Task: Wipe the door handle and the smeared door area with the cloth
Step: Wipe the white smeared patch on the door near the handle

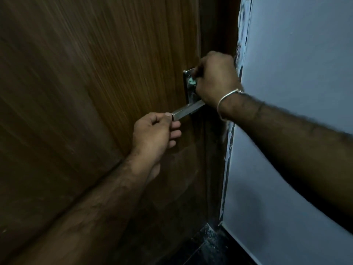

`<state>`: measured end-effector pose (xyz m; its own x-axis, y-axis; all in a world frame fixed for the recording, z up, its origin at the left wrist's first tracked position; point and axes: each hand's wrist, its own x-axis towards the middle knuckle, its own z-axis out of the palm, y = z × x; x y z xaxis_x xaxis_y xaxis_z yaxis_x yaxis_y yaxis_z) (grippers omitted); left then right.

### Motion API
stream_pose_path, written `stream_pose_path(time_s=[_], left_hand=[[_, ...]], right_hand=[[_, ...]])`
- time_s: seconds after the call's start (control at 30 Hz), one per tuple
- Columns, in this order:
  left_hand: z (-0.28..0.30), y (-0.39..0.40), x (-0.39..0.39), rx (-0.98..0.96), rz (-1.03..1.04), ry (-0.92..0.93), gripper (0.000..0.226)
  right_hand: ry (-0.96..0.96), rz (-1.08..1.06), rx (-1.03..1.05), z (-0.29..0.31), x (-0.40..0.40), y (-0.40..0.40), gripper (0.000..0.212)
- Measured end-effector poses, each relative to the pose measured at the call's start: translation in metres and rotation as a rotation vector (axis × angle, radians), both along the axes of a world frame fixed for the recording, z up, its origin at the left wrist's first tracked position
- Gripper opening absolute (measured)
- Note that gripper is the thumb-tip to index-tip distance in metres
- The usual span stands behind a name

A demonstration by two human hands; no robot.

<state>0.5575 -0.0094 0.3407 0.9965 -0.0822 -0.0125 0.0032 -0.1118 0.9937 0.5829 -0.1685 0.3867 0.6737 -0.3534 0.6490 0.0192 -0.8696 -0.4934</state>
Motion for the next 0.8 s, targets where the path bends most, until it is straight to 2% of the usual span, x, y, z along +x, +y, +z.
stream_pose_path(time_s=[0.07,0.13,0.23,0.33,0.37,0.47,0.6,0.67,0.73,0.8], left_hand=[[-0.001,0.006,0.001,-0.009,-0.017,0.021,0.018],[-0.004,0.012,0.001,-0.015,-0.022,0.039,0.019],[-0.01,0.017,-0.001,-0.012,-0.004,0.073,0.019],[-0.019,0.026,-0.001,0.005,0.01,0.095,0.019],[-0.023,0.028,-0.001,0.011,0.008,0.102,0.019],[-0.036,0.032,0.0,0.043,-0.02,0.122,0.019],[-0.047,0.025,-0.002,0.08,-0.061,0.103,0.018],[-0.047,0.021,-0.001,0.077,-0.062,0.074,0.017],[-0.043,0.018,0.001,0.078,-0.043,0.044,0.018],[-0.039,0.016,0.003,0.065,-0.017,0.035,0.019]], right_hand=[[0.0,-0.008,-0.117,0.008,-0.003,-0.007,0.023],[-0.037,-0.014,-0.326,0.008,-0.009,-0.013,0.022],[0.062,0.016,-0.672,-0.013,-0.018,-0.026,0.018],[0.199,0.057,-0.926,-0.044,-0.026,-0.043,0.033],[0.192,0.048,-0.982,-0.054,-0.028,-0.048,0.035],[0.125,0.03,-1.088,-0.086,-0.033,-0.059,0.042],[0.3,-0.011,-1.126,-0.115,-0.029,-0.051,0.055],[0.343,0.021,-1.144,-0.114,-0.023,-0.041,0.052],[0.373,0.16,-1.15,-0.111,-0.014,-0.031,0.044],[0.372,0.249,-1.028,-0.113,-0.009,-0.024,0.032]])
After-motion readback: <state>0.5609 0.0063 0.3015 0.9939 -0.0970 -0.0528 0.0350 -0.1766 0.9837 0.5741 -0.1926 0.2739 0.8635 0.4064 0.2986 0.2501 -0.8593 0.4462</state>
